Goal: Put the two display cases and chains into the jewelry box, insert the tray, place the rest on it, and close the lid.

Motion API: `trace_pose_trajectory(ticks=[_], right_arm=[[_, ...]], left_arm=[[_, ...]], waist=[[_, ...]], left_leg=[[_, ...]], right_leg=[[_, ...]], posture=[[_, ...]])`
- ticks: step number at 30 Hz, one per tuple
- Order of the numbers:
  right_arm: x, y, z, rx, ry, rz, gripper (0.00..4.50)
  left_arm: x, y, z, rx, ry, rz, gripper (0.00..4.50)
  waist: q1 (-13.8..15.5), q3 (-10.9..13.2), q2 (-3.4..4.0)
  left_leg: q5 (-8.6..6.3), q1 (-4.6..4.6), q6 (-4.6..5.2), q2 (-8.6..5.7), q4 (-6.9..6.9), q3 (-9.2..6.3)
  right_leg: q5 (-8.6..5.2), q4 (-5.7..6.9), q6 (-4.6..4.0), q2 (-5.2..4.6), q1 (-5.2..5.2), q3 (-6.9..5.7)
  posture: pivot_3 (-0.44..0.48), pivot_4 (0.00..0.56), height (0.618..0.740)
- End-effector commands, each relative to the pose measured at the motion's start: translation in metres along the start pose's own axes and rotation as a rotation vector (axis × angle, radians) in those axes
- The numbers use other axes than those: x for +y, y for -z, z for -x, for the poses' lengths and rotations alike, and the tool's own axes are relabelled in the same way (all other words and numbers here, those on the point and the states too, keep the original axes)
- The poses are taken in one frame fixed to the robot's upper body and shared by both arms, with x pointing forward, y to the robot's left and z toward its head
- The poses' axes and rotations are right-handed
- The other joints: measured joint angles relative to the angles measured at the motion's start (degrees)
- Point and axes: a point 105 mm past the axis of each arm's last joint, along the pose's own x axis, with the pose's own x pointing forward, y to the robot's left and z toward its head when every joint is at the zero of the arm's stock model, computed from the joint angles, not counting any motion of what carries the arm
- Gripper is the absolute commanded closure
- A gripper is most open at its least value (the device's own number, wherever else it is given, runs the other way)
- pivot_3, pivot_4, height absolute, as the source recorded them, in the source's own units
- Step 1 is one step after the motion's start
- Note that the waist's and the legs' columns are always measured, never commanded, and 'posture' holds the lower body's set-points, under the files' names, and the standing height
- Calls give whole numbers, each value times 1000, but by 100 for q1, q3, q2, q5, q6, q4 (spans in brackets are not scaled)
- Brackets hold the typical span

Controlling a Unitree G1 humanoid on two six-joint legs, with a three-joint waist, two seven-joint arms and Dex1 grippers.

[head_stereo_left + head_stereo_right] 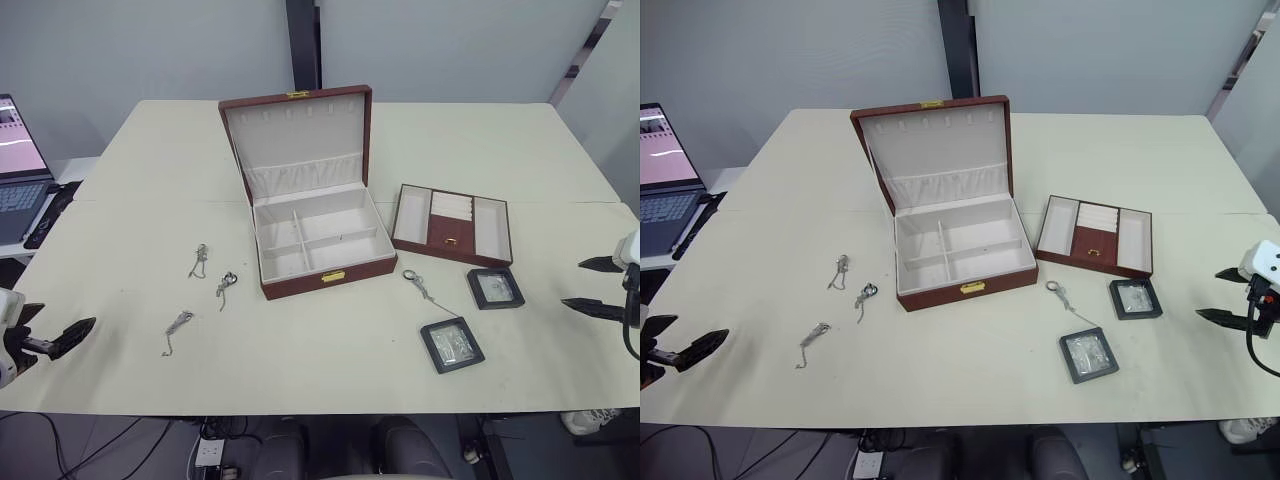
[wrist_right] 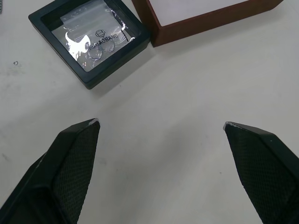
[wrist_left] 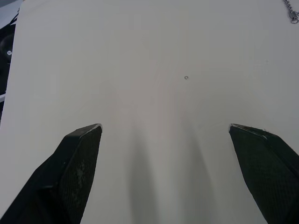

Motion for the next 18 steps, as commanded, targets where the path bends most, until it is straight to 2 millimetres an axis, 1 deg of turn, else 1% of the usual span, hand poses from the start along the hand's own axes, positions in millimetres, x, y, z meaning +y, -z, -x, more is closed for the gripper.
trace_pose_trajectory(ticks=[1,8,13,18], right_arm=[[-3,-1,4,-1,19,12,6],[-6,1,5,6,25,-16,6],[-8,1,4,8,41,7,6],[-7,4,2,14,44,19,6]], left_arm=[[11,-12,10,-31,-37,-12,0],[9,-12,12,-44,-26,34,0],[11,-12,14,-44,-46,27,0],[9,-12,14,-47,-37,40,0]], waist=[[0,0,0],[0,0,0],[-1,0,0],[-2,0,0]], left_leg=[[0,0,0,0,0,0],[0,0,0,0,0,0],[0,0,0,1,0,0],[0,1,0,1,0,0]], right_leg=[[0,0,0,0,0,0],[0,0,0,0,0,0],[0,0,0,0,0,0],[0,1,0,0,0,0]], posture=[[0,150,740],[0,150,740],[0,150,740],[0,150,740]])
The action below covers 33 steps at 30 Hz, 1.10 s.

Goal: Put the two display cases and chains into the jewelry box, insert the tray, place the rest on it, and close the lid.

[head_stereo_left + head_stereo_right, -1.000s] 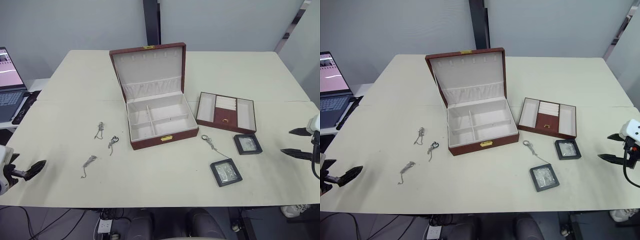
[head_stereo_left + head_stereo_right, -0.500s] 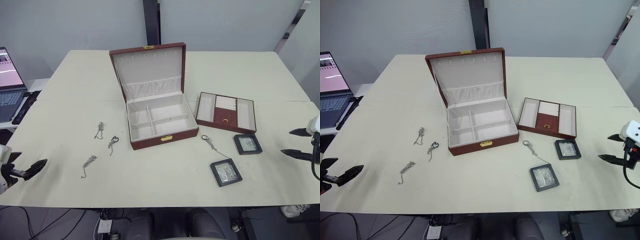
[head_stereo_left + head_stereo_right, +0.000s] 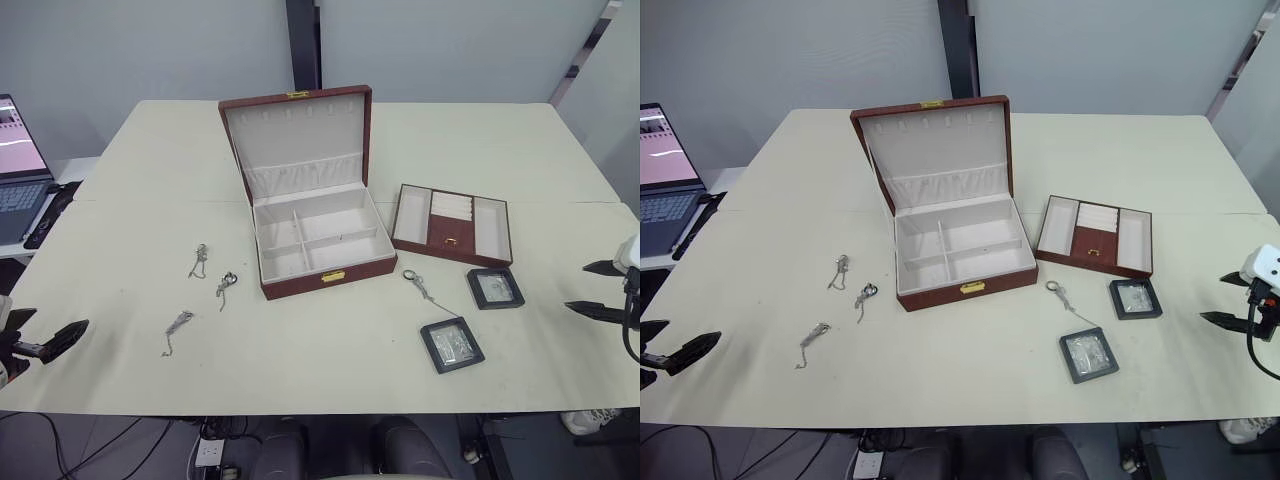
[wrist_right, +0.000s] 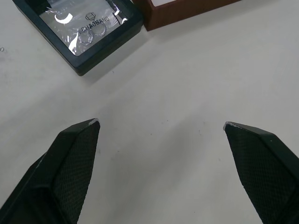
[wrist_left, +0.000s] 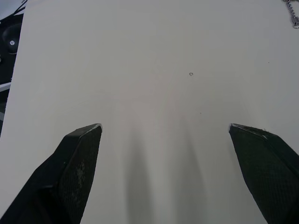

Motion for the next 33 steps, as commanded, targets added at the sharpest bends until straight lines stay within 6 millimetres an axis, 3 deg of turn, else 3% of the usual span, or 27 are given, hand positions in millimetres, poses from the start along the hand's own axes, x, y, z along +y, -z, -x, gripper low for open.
trace_pose_trajectory(ticks=[1,7,12,14,17,22,30,33], right_arm=[[-5,-7,3,-27,30,20,6],[-17,-20,-3,-120,121,-53,6],[-17,-45,-5,-208,125,-58,6],[-12,-63,-9,-262,100,-43,6],[-1,-96,-19,-336,58,15,604],[20,-142,-40,-398,-12,92,2238],[41,-210,-91,-439,-73,203,4287],[48,-225,-110,-436,-96,219,4479]], left_arm=[[5,-15,8,-48,-27,-10,0],[0,-24,4,-102,-48,33,0],[-21,-41,-5,-158,16,48,0],[-36,-54,-12,-191,64,50,0],[-60,-72,-25,-224,149,45,585],[-99,-86,-44,-198,279,0,2118],[-134,-102,-79,-171,363,-20,4494],[-141,-104,-88,-163,374,-16,4500]], waist=[[0,0,0],[-1,0,0],[3,0,0],[3,0,0],[5,0,0],[0,0,1],[-2,0,0],[2,0,-1]], left_leg=[[0,0,0,0,0,0],[0,0,0,0,1,0],[0,-4,0,0,2,-3],[0,-4,-1,0,3,-6],[1,-5,-1,0,4,-10],[1,-11,-1,-1,4,-9],[1,-19,-1,-3,7,-11],[2,-27,-2,-2,8,-11]], right_leg=[[0,0,0,0,0,0],[0,2,0,0,0,0],[0,2,0,0,0,0],[0,2,0,0,1,0],[0,3,0,0,3,0],[0,4,1,1,-6,-1],[1,8,0,3,-16,-4],[1,7,0,3,-24,-6]], posture=[[0,150,740],[0,150,740],[0,150,740],[0,150,740],[0,150,740],[0,150,740],[0,150,740],[0,150,740]])
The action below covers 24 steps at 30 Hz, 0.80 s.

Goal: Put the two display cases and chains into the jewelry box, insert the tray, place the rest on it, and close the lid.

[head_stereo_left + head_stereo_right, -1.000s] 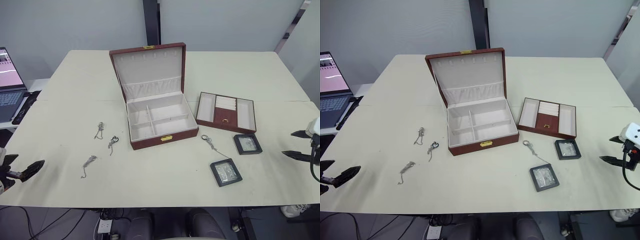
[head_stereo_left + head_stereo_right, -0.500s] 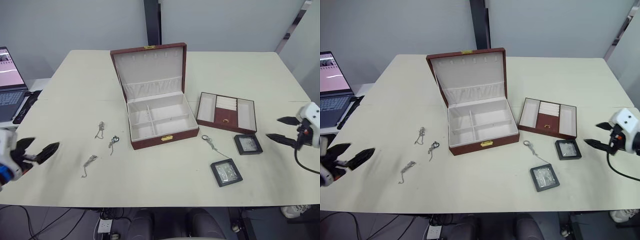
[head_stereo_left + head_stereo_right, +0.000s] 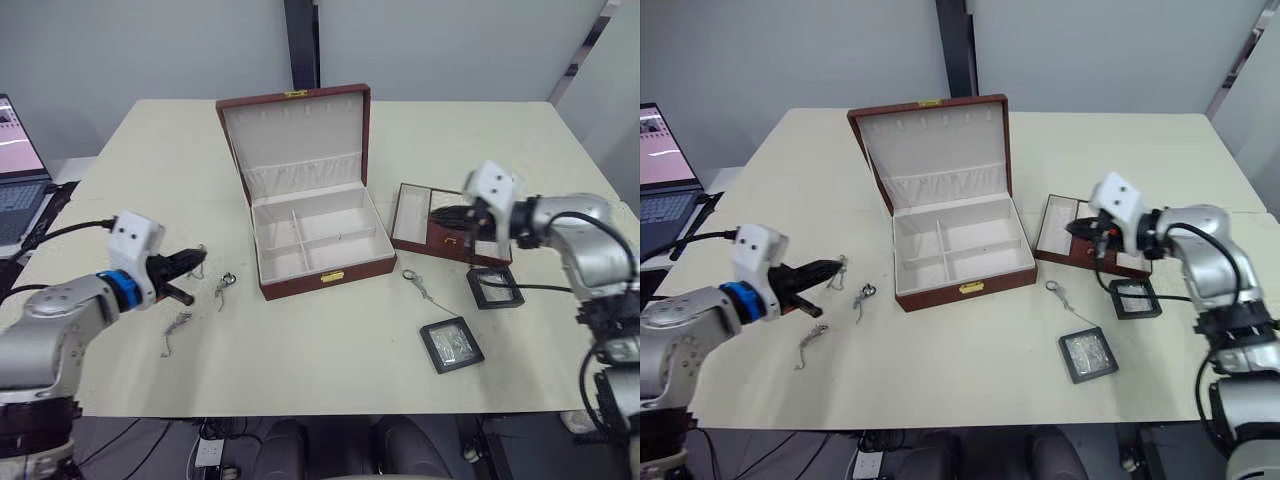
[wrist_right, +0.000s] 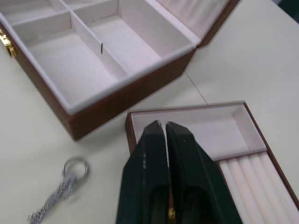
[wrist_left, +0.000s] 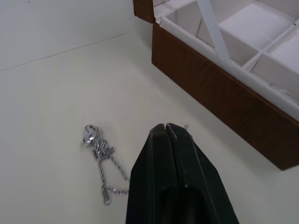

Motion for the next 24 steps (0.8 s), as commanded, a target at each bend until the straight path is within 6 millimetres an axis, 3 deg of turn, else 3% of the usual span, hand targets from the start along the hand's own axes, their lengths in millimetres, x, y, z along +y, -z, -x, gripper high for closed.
trace_pose_trajectory(ticks=[1,5,10,24], right_arm=[[-3,-8,-18,10,4,33,4479],[-5,-11,-42,20,-2,63,4479],[-8,-16,-56,14,-11,78,4479],[-18,-10,-70,58,18,123,4479]], left_arm=[[1,-2,-8,9,-11,-4,4500],[-3,-1,-18,23,9,-2,4500],[-6,-4,-31,24,23,5,4500],[-14,-1,-56,42,43,29,4500]], waist=[[1,0,-1],[0,2,-3],[7,2,-3],[-11,2,-3]], left_leg=[[0,0,0,0,0,0],[0,-2,0,-3,3,2],[0,-3,0,-5,6,0],[1,-3,-2,-2,5,2]], right_leg=[[0,-1,0,0,0,-1],[0,1,0,-2,-3,0],[0,1,0,-2,-2,-3],[0,9,-1,-2,-9,-2]], posture=[[0,150,740],[0,150,740],[0,150,740],[0,150,740]])
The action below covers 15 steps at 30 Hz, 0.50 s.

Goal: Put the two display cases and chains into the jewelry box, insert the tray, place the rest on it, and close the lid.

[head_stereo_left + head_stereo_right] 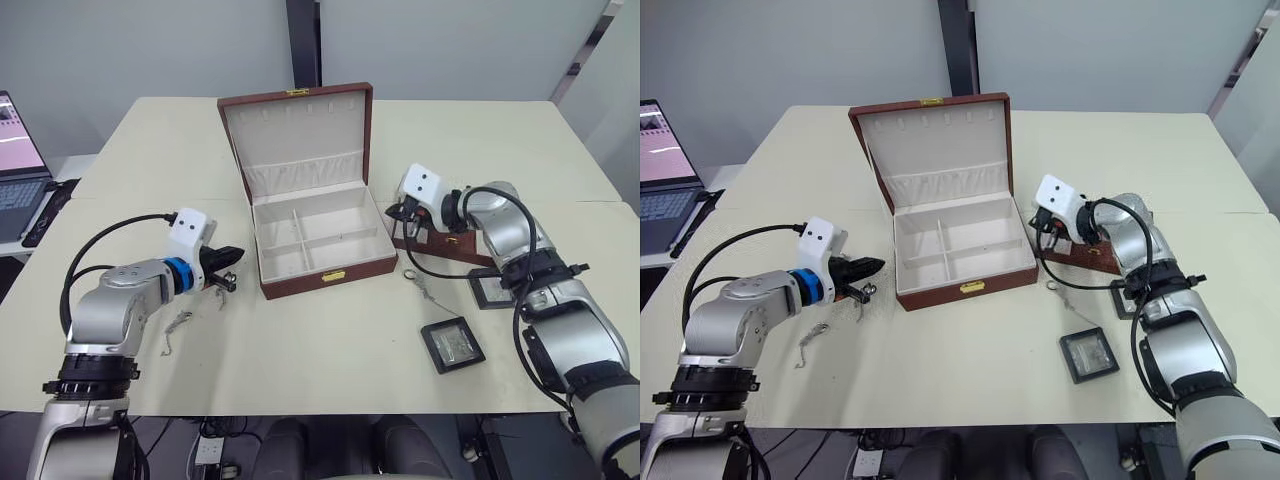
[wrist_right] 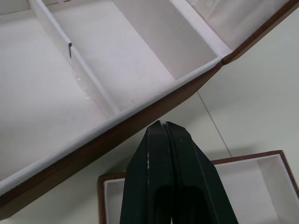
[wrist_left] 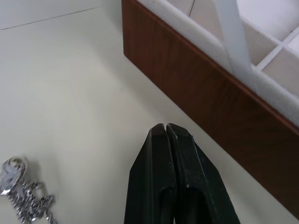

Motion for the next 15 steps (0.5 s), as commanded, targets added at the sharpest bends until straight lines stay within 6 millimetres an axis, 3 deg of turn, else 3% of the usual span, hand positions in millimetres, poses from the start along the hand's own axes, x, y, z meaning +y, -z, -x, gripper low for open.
trace_pose_trajectory(ticks=[1,9,15], right_arm=[[-6,-12,0,-23,11,40,4479],[0,-10,-5,-11,-29,53,4479],[16,-13,-6,-30,-118,48,4479]], left_arm=[[-1,-10,-3,-31,-3,-14,4500],[-9,-18,-14,-48,36,-12,4500],[-17,-22,-20,-43,84,-17,4500]], waist=[[-2,0,0],[-2,0,0],[-3,0,0]], left_leg=[[0,0,0,0,0,0],[0,0,0,-1,0,0],[6,0,-10,-1,0,-1]], right_leg=[[0,0,0,0,0,0],[0,1,0,0,0,0],[0,2,0,0,0,0]], posture=[[0,150,740],[0,150,740],[0,150,740]])
